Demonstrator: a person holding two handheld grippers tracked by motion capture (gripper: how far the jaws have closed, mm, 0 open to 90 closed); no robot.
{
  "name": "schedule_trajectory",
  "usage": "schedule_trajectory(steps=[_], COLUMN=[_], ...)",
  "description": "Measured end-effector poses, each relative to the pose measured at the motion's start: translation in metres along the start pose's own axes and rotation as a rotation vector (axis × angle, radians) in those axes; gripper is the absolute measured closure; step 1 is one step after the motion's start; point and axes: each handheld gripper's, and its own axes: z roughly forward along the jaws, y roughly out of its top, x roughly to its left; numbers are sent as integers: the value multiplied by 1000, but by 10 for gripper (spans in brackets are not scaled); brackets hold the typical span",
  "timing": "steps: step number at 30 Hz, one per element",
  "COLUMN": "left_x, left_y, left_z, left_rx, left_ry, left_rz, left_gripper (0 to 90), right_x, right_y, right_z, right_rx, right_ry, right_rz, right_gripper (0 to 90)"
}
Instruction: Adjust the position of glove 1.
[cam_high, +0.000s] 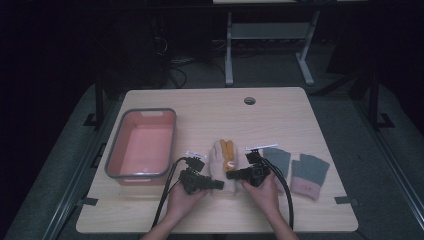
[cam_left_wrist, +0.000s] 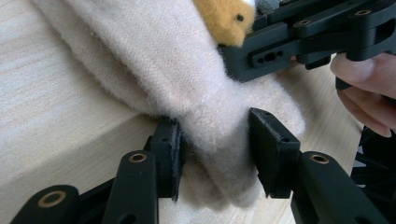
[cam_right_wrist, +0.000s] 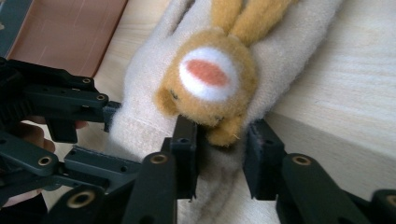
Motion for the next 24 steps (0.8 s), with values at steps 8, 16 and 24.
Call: schedule_trajectory(steps=[8,16,24], left_x=[7,9,9], left_y=[0,1,0], left_z=[0,-1,-2], left_rx=[-12,-24,-26], left_ry=[-43,-70,-70], left_rz=[-22,-48,-47], left_gripper=[618,666,673], right_x=[-1,-5,-3], right_y=[1,3,3], right_z=[0,-2,-5], right_rx=[9,17,19], right_ry=[22,66,55], right_rz=[3,19,6], right_gripper=[794,833,843])
